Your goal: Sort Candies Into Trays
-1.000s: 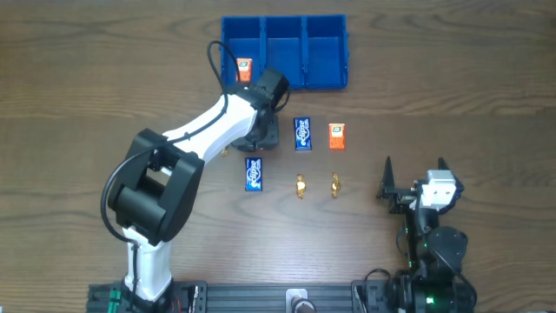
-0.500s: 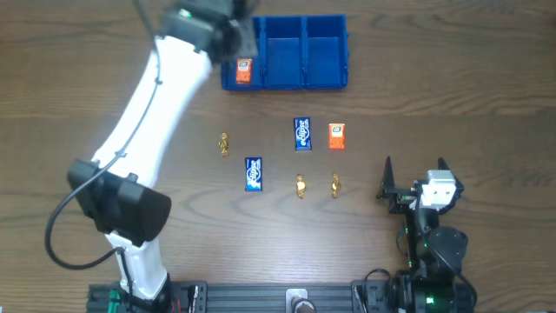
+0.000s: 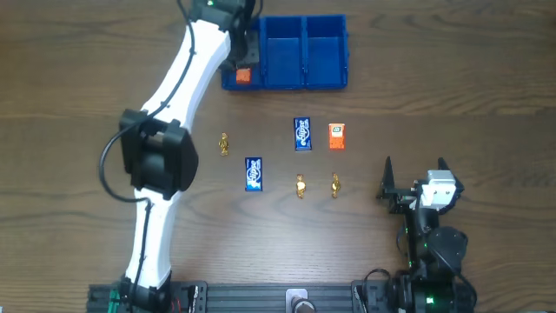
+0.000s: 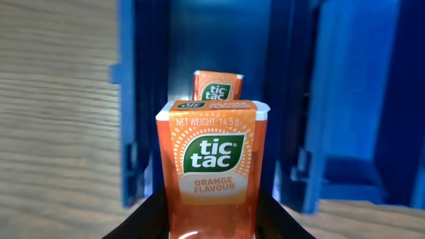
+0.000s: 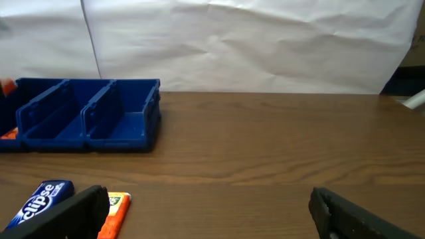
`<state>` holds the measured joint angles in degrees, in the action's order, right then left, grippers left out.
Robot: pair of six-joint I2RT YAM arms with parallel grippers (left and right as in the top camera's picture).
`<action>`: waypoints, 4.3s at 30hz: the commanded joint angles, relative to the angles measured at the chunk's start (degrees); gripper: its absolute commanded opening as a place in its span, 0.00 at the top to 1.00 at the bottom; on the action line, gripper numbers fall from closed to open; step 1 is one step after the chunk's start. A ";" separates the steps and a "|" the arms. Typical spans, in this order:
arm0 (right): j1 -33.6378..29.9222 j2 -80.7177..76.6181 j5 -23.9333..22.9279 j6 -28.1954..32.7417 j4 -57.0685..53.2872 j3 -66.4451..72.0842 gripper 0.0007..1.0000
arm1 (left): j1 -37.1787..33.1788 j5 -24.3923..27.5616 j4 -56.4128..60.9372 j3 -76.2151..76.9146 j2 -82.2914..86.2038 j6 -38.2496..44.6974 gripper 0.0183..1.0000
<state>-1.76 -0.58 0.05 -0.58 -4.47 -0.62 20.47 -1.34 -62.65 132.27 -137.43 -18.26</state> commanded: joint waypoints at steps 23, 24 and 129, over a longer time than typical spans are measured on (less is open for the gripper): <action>-0.24 0.39 0.09 0.68 -0.31 0.15 0.00 | -0.22 -0.55 0.63 3.23 -0.44 -0.57 0.03; -0.24 0.39 0.09 0.68 -0.31 0.15 0.00 | 0.15 -0.52 0.87 3.23 -0.13 -1.57 0.03; -0.24 0.42 0.09 0.68 -0.31 0.15 0.00 | 4.90 -4.33 1.46 1.51 6.43 -5.70 0.67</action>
<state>-1.76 -0.58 0.05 -0.58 -4.47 -0.62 25.89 -8.08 -62.28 134.37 -127.68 -29.56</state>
